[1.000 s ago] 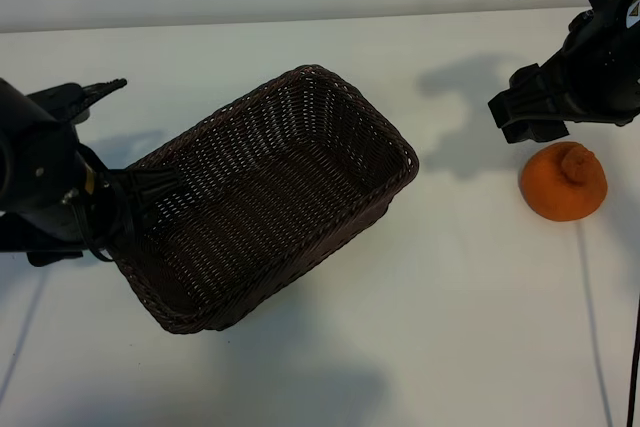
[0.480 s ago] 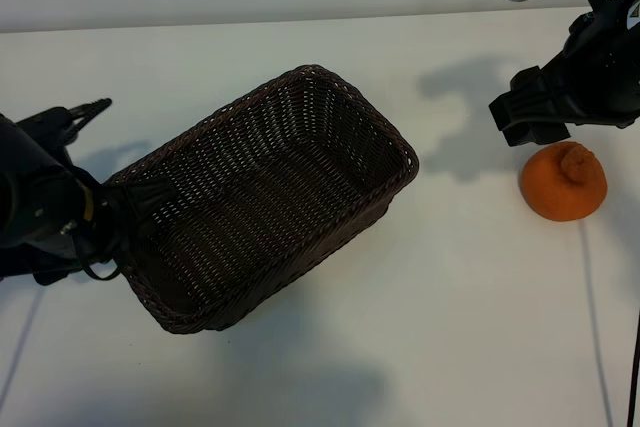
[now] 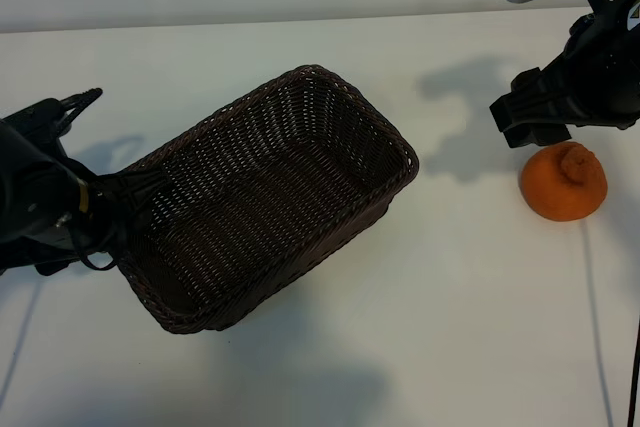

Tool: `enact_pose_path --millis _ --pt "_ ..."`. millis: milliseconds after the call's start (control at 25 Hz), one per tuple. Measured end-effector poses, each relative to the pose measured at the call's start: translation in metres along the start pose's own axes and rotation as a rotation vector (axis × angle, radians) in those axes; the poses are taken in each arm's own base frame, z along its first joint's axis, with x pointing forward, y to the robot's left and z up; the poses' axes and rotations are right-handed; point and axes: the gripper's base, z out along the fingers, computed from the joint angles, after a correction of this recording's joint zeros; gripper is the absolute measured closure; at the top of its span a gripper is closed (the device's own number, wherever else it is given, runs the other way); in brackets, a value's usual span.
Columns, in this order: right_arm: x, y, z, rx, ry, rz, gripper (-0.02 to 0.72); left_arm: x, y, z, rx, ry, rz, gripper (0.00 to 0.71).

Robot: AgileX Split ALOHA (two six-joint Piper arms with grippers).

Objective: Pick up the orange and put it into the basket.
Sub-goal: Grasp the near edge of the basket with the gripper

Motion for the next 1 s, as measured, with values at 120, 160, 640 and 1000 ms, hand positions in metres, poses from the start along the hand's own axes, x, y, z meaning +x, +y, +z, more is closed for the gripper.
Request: enact_pose_path --millis 120,160,640,1000 --pt "0.000 0.000 0.000 0.000 0.001 0.000 0.108 0.001 -0.002 0.006 -0.006 0.015 0.003 0.143" --pt "0.000 0.000 0.000 0.000 0.001 0.000 0.108 0.001 -0.003 0.008 -0.001 0.019 0.002 0.146" --pt "0.001 0.000 0.000 0.000 0.007 0.000 0.108 0.003 -0.009 0.018 0.025 0.035 0.000 0.156" --pt "0.001 0.000 0.000 0.000 0.012 0.000 0.108 0.010 -0.015 0.034 0.018 0.106 0.011 0.156"
